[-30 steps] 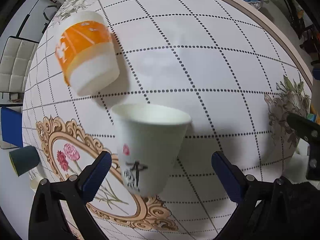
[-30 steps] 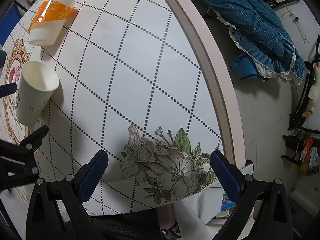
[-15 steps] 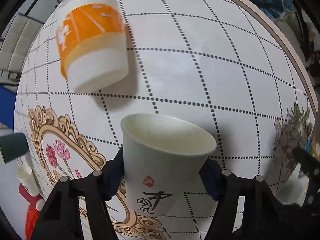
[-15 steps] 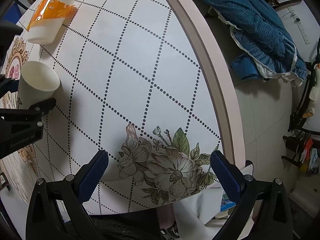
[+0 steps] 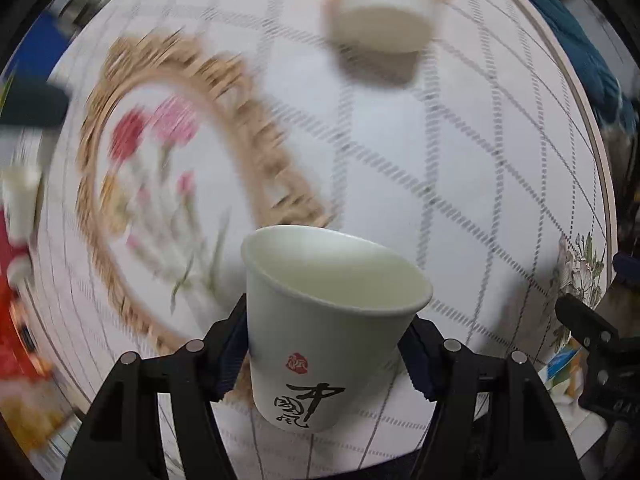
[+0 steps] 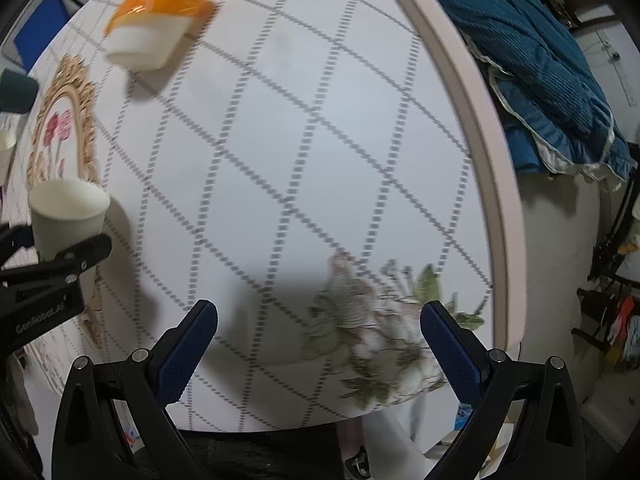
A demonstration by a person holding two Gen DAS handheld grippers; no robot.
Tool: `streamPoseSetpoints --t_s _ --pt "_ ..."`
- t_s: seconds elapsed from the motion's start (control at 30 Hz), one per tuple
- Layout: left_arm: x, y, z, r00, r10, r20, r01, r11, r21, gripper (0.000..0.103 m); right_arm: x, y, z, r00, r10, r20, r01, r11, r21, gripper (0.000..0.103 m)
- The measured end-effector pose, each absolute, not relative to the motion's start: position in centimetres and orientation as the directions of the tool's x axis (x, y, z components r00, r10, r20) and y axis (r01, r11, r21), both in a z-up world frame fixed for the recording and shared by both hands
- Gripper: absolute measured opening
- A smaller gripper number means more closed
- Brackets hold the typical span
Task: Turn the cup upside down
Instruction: 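Lift the white paper cup with the left gripper toward the right gripper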
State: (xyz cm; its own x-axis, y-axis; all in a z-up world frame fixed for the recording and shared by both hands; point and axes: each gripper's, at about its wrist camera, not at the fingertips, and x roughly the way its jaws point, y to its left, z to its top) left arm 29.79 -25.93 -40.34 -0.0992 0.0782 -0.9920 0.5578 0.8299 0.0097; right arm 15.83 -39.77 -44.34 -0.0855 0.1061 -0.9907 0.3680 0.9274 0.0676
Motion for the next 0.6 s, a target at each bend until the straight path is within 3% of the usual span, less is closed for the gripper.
streamPoseSetpoints --t_s 0.37,0.6 --pt "36.7 -7.4 -41.7 -0.256 -0.098 -0.962 0.083 0.989 -0.122 0.065 16.7 -28.4 -41.4 -0.056 0.133 -0.990 0.293 0.950 0.111 0.103" --pt "39.5 1.2 -42.3 -0.236 -0.225 -0.945 -0.101 0.973 -0.207 0.065 16.5 -19.8 -41.0 -0.061 0.132 -0.989 0.282 0.953 0.110 0.103"
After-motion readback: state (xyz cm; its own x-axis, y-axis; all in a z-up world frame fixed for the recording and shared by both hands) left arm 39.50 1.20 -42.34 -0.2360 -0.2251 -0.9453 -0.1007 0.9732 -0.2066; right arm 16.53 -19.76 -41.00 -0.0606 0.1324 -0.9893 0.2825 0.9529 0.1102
